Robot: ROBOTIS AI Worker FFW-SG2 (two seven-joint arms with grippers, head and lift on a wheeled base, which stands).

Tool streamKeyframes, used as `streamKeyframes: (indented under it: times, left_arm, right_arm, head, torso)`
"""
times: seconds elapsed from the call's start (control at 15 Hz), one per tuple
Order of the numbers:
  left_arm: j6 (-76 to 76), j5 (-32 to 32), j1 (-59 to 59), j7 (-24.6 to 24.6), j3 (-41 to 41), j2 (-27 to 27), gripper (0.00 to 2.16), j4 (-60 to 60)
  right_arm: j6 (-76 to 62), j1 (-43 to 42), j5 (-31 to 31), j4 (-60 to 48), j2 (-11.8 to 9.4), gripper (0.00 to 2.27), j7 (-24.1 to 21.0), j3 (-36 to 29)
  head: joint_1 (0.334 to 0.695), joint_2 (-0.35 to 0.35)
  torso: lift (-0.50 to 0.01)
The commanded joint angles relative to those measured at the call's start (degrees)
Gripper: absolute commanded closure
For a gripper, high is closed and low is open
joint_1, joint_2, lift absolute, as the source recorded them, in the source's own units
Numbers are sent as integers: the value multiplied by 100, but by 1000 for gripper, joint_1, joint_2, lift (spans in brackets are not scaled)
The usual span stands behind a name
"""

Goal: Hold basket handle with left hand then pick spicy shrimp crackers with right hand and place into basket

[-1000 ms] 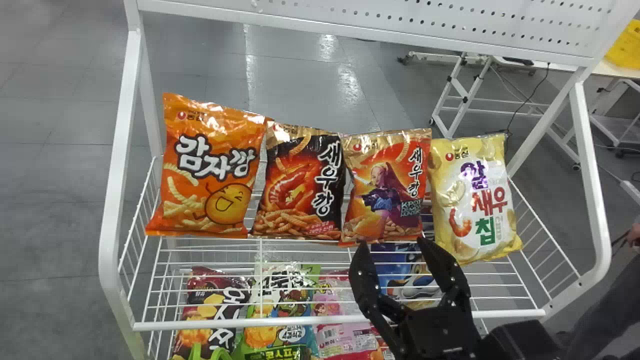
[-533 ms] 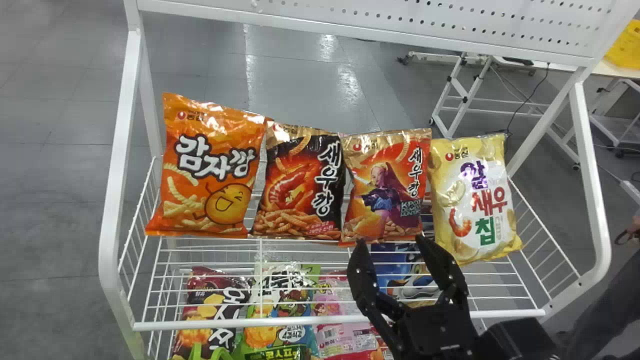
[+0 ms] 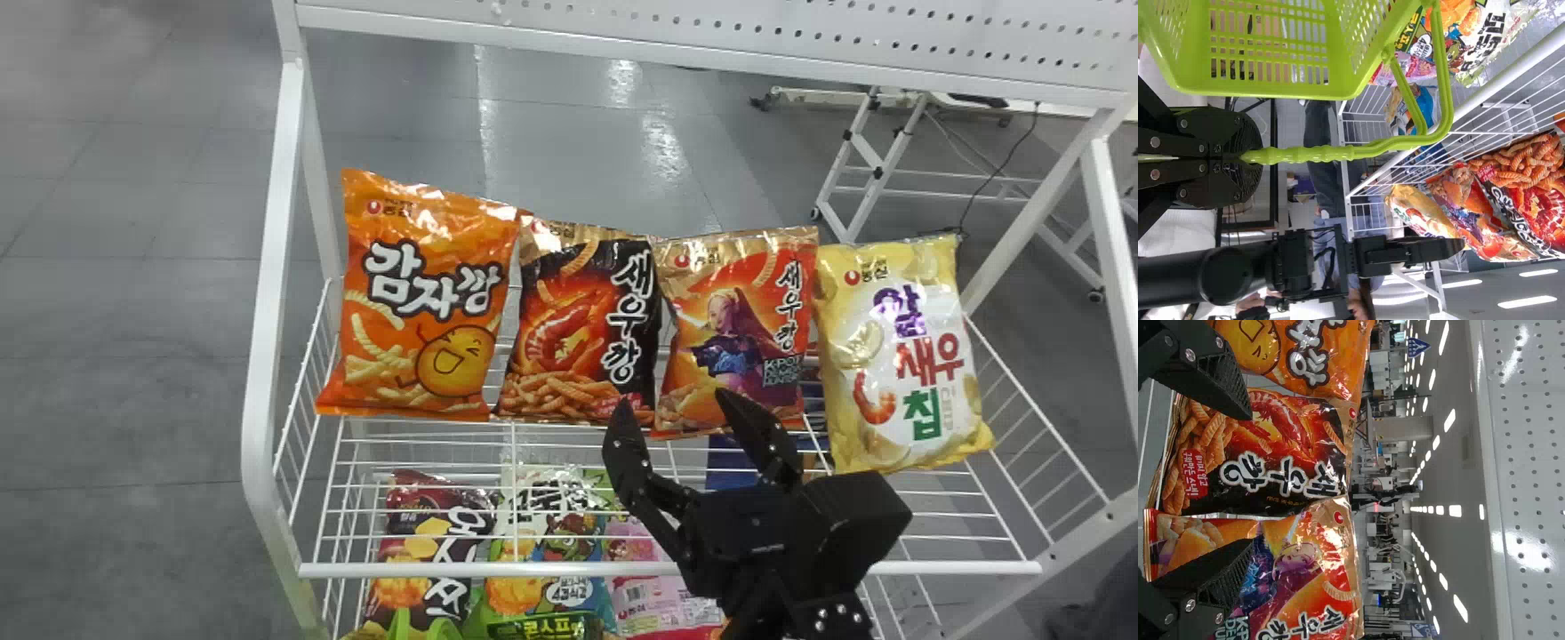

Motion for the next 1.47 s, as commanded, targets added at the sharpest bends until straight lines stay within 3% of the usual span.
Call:
streamKeyframes:
  times: [0.0, 0.73, 1.4]
  left_arm:
    - [7, 0, -10, 20, 1, -32, 1895, -25]
    - [7, 0, -63, -24, 19, -32, 1892, 45]
    - [7, 18, -177, -76, 36, -32, 1895, 247]
  right_arm:
    - [327, -225, 9, 31, 56, 167, 0, 29]
    - [1259, -1245, 53, 585, 407, 167, -18, 266]
    - [1593, -1860, -35, 1086, 513, 167, -18, 337]
  head:
    - [695, -147]
    - [695, -85]
    - [695, -68]
  torso:
    - [-37]
    - [-37]
    - [-37]
